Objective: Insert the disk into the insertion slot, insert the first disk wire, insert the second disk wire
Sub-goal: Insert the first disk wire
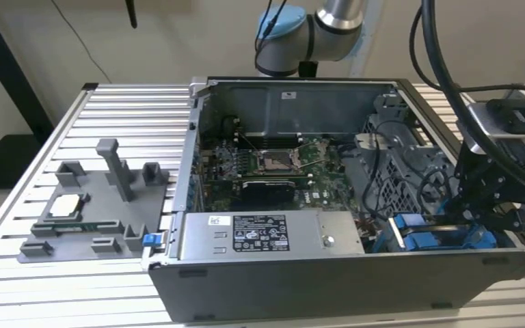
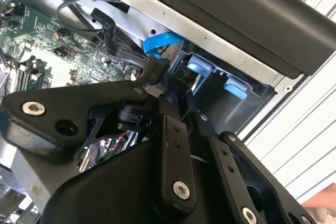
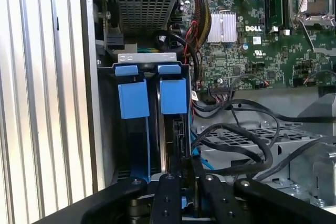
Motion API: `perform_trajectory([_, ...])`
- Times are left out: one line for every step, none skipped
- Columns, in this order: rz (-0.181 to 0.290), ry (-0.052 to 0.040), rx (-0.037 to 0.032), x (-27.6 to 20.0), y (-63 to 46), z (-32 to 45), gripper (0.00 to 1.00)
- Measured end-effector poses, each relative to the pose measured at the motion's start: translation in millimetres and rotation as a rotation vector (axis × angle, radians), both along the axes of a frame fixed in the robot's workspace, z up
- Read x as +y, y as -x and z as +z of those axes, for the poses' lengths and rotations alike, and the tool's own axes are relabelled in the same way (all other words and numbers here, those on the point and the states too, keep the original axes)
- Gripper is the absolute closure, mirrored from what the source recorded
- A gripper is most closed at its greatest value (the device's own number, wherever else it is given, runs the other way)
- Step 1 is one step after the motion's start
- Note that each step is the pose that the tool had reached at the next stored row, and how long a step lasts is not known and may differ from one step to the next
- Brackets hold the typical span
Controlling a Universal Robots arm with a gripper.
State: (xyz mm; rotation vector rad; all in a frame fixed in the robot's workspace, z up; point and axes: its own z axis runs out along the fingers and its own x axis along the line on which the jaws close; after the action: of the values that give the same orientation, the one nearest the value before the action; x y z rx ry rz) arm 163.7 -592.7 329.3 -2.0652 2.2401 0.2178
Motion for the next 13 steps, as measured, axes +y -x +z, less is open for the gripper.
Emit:
perform_trajectory([0.0,-0.0001,0.0,0.0,0.1,-0.1,1.0])
perform_trajectory([0.0,-0.0002,0.0001,0.0,0.2,-0.2,1.0])
perform_trajectory([0.0,-0.0002,0.0001,0.0,0.2,-0.2,1.0])
perform_trajectory([0.0,-0.0002,0.0001,0.1,0.2,-0.2,1.0])
perform_trajectory([0.0,-0.0011,0.0005,0.1,0.5,-0.6,0.0])
perform_trajectory([0.0,-0.0009,0.0003,0.0,0.5,-0.7,0.0])
perform_trajectory([0.0,-0.0013,0.0002,0.0,0.5,-0.4,0.0])
perform_trajectory([0.0,-0.0008,0.0002,0.0,0.5,1.0,0.0])
perform_trajectory([0.0,-0.0006,0.0002,0.0,0.4,3.4,0.0])
perform_trajectory([0.0,-0.0006,0.0002,0.1,0.4,6.9,0.0])
perform_trajectory([0.0,-0.0006,0.0002,0.0,0.4,11.0,0.0])
perform_trajectory([0.0,-0.0002,0.0002,0.0,0.4,15.7,0.0])
perform_trajectory([0.0,-0.0005,0.0004,0.0,0.4,20.1,0.0])
